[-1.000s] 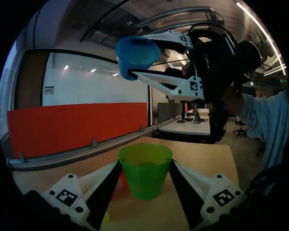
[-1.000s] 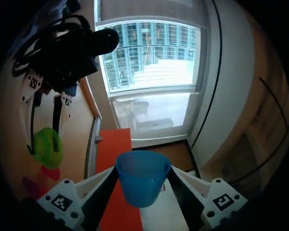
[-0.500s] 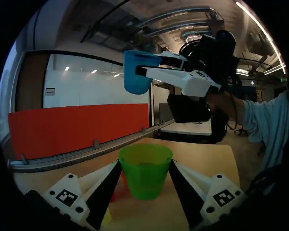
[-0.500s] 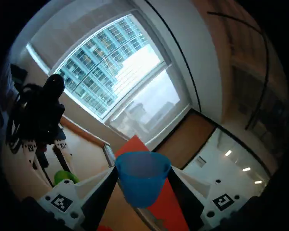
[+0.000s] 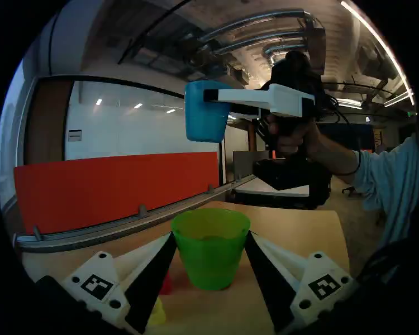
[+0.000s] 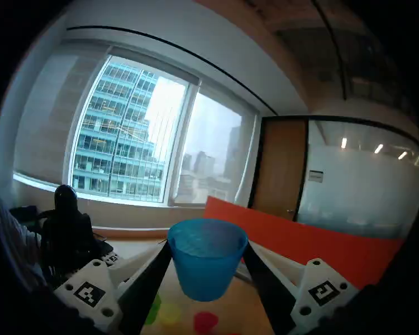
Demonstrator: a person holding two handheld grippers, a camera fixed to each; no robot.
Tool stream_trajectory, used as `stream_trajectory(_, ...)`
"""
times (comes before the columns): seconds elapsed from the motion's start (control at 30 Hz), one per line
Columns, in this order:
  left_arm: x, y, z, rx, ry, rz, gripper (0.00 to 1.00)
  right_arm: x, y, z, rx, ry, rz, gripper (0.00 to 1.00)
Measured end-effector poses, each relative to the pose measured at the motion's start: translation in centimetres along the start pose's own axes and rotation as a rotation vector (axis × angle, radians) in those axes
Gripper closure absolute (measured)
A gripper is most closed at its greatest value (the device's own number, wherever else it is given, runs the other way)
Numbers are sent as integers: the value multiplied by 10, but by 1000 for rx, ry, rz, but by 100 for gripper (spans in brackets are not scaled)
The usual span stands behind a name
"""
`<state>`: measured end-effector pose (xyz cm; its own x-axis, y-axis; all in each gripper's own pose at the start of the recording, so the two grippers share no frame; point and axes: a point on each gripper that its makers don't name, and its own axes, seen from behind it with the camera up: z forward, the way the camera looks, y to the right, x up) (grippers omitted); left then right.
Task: Pour water
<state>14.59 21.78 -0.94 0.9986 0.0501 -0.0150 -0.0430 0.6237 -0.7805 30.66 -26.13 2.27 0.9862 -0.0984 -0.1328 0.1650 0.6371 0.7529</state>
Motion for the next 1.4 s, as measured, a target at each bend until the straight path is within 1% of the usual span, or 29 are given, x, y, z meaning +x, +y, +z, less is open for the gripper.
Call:
stream_trajectory(0.07, 1, -1, -1, 3, 1, 1, 15, 0, 0, 0, 4, -4, 37, 10)
stream_trajectory(0.17, 2, -3, -1, 7, 1, 4, 15, -1, -1, -2, 6, -5, 55, 10)
stream_trajectory(0.4, 0, -9, -4, 23, -7, 13, 15, -14, 1, -7, -6, -36, 43, 10)
stream_trajectory(0.57, -2, -15, -10, 39, -14, 13, 15, -25, 4, -14, -12, -55, 45, 10)
stream_trajectory(0.77, -8, -27, -19, 59, -37, 24, 15, -41, 9, -25, -26, -74, 49, 10)
stream_trajectory(0.97, -11, -40, -28, 87, -60, 37, 15, -47, 15, -34, -34, -76, 60, 9)
stream_trajectory(1.27, -23, -45, -33, 97, -94, 42, 15, -67, 2, -37, -4, -93, 56, 9)
stream_trajectory(1.4, -28, -47, -35, 98, -107, 41, 15, -75, -2, -36, 9, -102, 65, 9)
